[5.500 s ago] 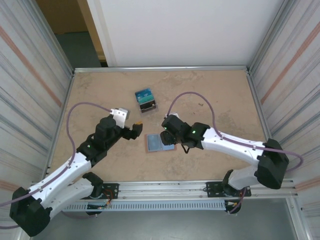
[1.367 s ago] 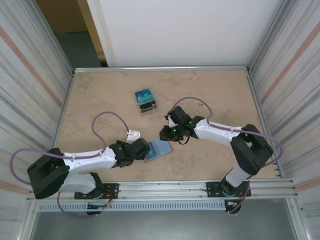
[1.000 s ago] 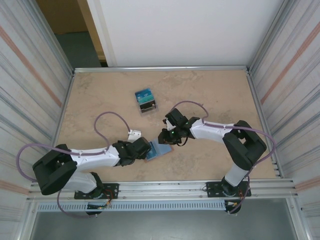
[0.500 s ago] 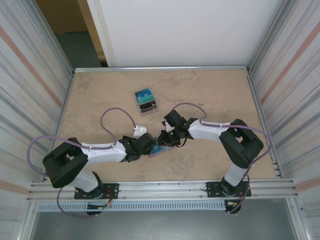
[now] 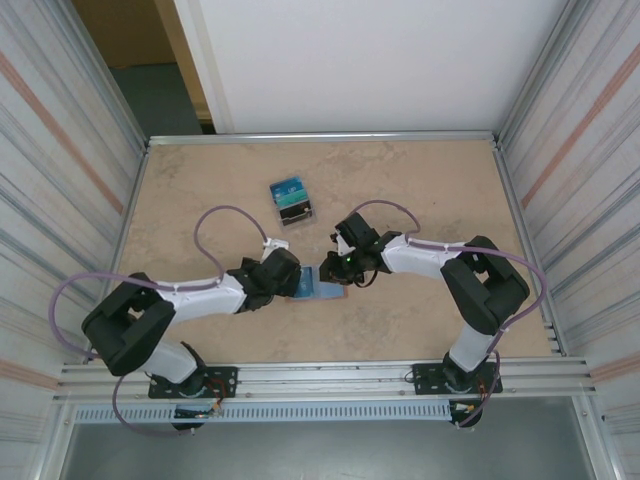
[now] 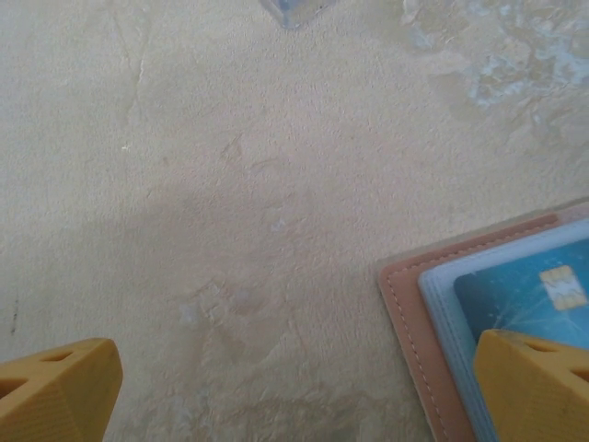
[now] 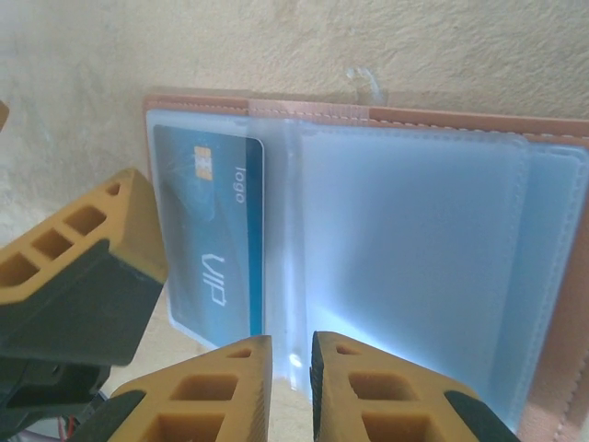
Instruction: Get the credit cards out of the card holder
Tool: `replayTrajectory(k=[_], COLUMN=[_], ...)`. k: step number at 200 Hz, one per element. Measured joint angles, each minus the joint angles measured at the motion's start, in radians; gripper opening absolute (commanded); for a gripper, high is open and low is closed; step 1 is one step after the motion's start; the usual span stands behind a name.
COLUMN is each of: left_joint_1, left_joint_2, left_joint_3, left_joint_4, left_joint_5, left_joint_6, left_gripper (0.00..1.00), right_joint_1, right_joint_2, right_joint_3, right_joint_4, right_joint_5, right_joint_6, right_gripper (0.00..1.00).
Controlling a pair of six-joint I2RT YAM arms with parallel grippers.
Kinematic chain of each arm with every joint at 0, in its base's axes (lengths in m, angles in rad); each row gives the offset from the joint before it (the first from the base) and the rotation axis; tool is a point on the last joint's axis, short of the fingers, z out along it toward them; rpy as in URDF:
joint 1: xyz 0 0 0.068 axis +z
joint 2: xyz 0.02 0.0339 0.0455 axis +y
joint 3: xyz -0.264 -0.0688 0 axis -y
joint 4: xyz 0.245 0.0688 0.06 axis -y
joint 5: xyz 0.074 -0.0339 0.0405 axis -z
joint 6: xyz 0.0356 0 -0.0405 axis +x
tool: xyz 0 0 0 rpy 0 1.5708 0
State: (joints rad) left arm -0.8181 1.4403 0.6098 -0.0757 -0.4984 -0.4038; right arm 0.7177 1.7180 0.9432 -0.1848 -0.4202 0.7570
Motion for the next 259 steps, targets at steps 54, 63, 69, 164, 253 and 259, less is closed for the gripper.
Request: replayTrajectory(k=[54, 63, 69, 164, 253, 259], left_joint_1=[0.0, 0.0, 0.0, -0.001, -0.015, -0.015], left_joint_2=[-0.096, -0.095, -0.093, -0.024, -0.004, -0.003], left_joint_3=[-0.004, -0.008, -0.01, -0.012, -0.011, -0.011], left_joint_4=[-0.074, -0.078, -0.082, -0.089, -0.096, -0.096], left_joint_5=[0.009, 0.013, 0.013, 0.036, 0.035, 0.035], left_joint_6=[-0.07, -0.075, -0.077, -0.095, -0.115, -0.117], left_gripper=[0.99, 0.99, 0.99, 0.99, 0.99, 0.99], right_joint_1=[0.016, 0.023, 0.026, 0.04, 0.04, 0.04], right_joint_2=[0.0, 0.003, 0.007, 0.088, 0.119, 0.121], right_joint_3=[-0.005, -0.005, -0.004, 0.044, 0.05, 0.05], right_joint_4=[0.036, 0.037, 0.039, 0.043, 0.057, 0.06], right_joint_5=[-0.003, -0.004, -0.004, -0.024, -0.035, -0.039], right_joint_6=[0.022, 0.023, 0.025, 0.045, 0.047, 0.048], right_gripper=[0.19, 0.2, 0.2, 0.21, 0.17, 0.17])
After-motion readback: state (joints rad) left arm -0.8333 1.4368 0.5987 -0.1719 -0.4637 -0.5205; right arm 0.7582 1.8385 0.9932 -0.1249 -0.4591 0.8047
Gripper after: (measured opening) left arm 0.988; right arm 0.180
